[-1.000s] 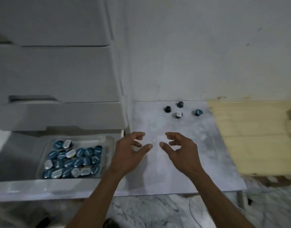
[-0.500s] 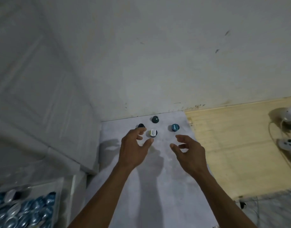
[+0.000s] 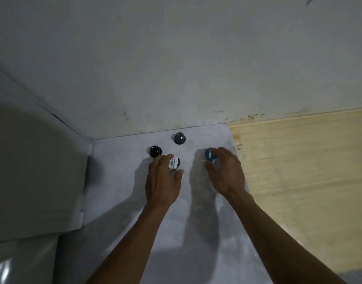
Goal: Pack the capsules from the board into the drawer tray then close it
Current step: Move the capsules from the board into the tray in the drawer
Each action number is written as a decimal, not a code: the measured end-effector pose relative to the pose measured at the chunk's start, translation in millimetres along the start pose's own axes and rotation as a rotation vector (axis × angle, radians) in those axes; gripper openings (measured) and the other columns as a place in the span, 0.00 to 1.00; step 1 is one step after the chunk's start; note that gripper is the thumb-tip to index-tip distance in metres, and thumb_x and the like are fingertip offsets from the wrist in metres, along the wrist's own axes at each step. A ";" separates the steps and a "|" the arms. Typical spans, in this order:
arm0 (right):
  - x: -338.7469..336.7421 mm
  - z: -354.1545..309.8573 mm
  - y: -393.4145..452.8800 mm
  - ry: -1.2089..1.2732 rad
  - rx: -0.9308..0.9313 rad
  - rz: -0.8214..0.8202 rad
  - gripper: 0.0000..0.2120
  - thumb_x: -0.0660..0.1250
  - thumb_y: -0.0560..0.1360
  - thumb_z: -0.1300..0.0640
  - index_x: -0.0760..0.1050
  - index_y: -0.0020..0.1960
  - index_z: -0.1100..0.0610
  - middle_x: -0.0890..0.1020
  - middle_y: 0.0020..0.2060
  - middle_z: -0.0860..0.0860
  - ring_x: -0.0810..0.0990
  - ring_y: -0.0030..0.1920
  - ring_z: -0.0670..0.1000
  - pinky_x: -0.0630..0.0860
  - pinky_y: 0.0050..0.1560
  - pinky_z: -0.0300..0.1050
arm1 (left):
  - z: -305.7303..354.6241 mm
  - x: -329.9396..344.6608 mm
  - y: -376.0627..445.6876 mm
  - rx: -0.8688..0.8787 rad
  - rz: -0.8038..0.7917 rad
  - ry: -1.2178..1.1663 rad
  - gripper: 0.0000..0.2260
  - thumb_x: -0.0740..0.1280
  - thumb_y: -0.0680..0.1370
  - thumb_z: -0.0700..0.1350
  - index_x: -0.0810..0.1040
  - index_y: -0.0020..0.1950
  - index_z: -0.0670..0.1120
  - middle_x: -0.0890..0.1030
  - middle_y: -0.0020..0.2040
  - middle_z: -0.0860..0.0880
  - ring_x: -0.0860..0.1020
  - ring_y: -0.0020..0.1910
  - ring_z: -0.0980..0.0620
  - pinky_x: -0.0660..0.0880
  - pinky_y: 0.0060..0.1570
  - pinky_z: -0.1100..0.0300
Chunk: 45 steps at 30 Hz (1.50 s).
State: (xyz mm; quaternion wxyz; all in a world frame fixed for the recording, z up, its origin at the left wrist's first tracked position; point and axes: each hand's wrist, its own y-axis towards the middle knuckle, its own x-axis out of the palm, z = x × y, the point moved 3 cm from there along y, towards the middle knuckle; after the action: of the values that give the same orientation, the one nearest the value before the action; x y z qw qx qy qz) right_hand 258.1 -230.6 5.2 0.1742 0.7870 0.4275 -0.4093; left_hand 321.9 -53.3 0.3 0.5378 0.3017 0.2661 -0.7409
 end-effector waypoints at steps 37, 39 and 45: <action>-29.2 -57.9 -106.5 0.250 -0.242 0.109 0.14 0.75 0.70 0.49 0.81 0.54 0.49 0.83 0.46 0.47 0.79 0.44 0.46 0.78 0.39 0.43 | 19.4 -105.6 -108.4 -0.011 0.348 -0.347 0.11 0.78 0.69 0.41 0.83 0.51 0.47 0.84 0.47 0.55 0.80 0.46 0.60 0.73 0.47 0.71; -34.6 -77.4 -128.1 0.286 -0.286 0.099 0.13 0.76 0.70 0.49 0.81 0.54 0.49 0.83 0.45 0.45 0.79 0.44 0.45 0.78 0.39 0.44 | 17.4 -129.4 -128.1 -0.010 0.372 -0.352 0.11 0.78 0.69 0.42 0.84 0.50 0.47 0.84 0.47 0.55 0.80 0.46 0.59 0.73 0.47 0.72; -36.8 -142.0 -199.4 0.348 -0.410 0.060 0.12 0.76 0.69 0.49 0.81 0.52 0.49 0.79 0.44 0.37 0.79 0.42 0.43 0.77 0.39 0.41 | -4.1 -205.5 -189.1 0.019 0.405 -0.335 0.10 0.77 0.71 0.43 0.84 0.50 0.51 0.84 0.47 0.58 0.80 0.46 0.63 0.72 0.47 0.73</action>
State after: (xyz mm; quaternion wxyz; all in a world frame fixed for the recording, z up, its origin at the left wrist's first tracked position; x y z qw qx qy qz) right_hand 154.8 -47.1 135.3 0.2657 0.8061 0.5016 -0.1674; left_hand 190.7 133.4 161.4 0.7089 0.2272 0.1007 -0.6601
